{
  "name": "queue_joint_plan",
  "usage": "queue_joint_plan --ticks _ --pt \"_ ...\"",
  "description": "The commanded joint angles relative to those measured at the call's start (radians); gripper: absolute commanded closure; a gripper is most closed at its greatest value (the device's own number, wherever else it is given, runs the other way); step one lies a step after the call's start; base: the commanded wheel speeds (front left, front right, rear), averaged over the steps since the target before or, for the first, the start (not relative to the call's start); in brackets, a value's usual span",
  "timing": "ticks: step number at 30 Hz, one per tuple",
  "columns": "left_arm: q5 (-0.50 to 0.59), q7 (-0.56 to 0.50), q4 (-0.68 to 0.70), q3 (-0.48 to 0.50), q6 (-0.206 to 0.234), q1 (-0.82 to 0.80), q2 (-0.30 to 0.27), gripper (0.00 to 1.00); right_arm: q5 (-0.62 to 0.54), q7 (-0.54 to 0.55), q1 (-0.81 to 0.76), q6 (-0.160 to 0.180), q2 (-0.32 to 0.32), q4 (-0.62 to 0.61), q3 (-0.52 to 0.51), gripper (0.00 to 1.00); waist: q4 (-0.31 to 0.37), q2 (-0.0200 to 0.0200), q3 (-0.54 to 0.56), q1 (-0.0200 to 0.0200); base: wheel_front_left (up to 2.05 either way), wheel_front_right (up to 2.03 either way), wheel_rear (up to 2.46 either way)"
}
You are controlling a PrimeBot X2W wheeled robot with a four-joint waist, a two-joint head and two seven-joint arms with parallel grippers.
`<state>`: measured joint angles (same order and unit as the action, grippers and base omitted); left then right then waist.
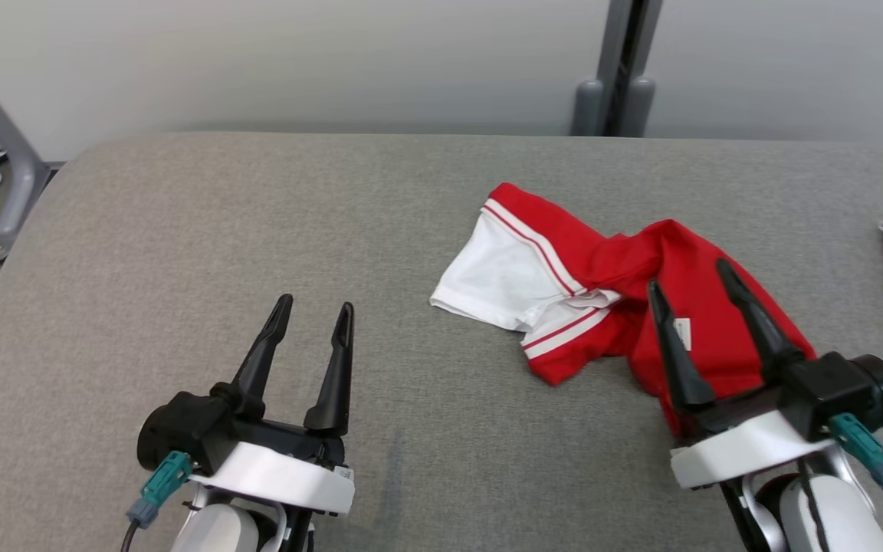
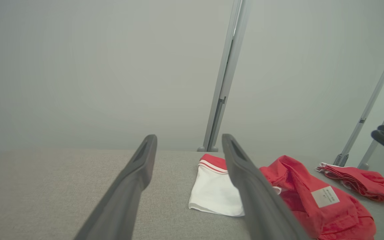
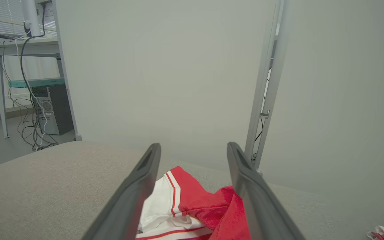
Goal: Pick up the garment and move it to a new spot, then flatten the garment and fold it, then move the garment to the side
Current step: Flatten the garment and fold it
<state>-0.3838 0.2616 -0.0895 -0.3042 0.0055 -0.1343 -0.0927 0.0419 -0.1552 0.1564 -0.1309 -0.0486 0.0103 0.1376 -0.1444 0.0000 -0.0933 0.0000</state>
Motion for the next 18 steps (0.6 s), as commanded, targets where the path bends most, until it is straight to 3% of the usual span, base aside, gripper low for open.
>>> queue_joint_plan --ticks 1,11,18 --pt "0.009 0.004 -0.003 0.006 -0.013 -0.003 0.004 0.0 -0.01 0.012 0.019 0.0 -0.007 0.008 0.009 0.0 -0.02 0.0 -0.013 0.0 0.0 0.0 0.0" --pt "0.028 0.004 -0.039 0.033 -0.074 -0.035 0.038 0.0 0.039 0.202 0.222 0.001 -0.12 0.248 0.206 0.0 -0.142 0.0 -0.086 0.0 0.0 0.0 0.0" --pt "-0.037 0.004 -0.029 -0.02 -0.067 -0.048 0.04 0.0 0.108 0.294 0.389 0.001 -0.174 0.472 0.298 0.0 -0.233 0.0 -0.129 0.0 0.0 0.0 0.0"
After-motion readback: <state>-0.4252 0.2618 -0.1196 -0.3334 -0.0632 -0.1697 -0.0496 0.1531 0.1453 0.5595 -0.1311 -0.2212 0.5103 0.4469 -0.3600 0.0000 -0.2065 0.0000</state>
